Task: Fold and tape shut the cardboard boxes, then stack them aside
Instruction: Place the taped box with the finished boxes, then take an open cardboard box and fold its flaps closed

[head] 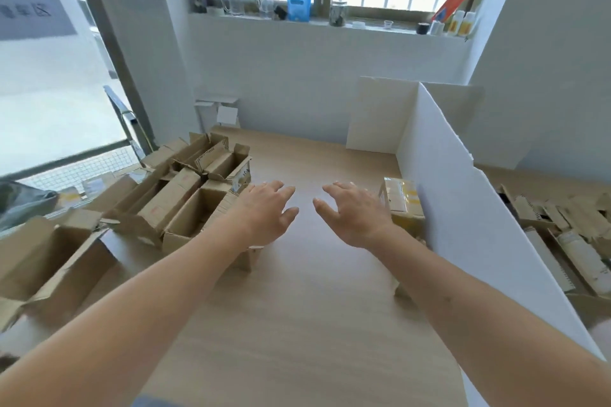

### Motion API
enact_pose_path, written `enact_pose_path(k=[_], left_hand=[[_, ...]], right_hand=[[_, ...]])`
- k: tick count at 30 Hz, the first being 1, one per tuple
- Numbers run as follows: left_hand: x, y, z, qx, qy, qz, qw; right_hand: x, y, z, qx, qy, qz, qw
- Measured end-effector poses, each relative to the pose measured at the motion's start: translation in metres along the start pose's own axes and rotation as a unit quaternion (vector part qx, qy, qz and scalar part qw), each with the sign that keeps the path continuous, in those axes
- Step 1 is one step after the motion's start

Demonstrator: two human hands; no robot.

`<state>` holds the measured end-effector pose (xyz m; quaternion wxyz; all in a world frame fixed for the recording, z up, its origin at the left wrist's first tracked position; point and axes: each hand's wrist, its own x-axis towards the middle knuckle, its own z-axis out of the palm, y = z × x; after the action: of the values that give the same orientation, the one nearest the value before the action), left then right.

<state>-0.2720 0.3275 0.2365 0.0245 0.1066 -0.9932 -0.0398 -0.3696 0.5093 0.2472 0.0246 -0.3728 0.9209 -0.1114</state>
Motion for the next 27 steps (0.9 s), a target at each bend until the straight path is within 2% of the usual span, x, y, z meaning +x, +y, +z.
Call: enact_pose_path(k=[9, 14, 19, 27], left_hand=[[-0.111, -0.041, -0.007, 0.008, -0.006, -0.118, 0.993], [-0.157, -0.078, -0.017, 0.004, 0.005, -0.168, 0.986], [-0.2, -0.14, -0.02, -0.012, 0.023, -0.206, 0.978], [-0.265, -0.285, 0.002, -0.009, -0.009, -0.234, 0.972]], right_hand=[[-0.024, -0.083, 0.018, 0.018, -0.026, -0.133, 0.991], [-0.021, -0.145, 0.03, 0.004, -0.032, -0.173, 0.984], [-0.009, -0.215, 0.048, 0.01, -0.043, -0.219, 0.975], [0.018, -0.366, 0.116, 0.013, -0.07, -0.235, 0.969]])
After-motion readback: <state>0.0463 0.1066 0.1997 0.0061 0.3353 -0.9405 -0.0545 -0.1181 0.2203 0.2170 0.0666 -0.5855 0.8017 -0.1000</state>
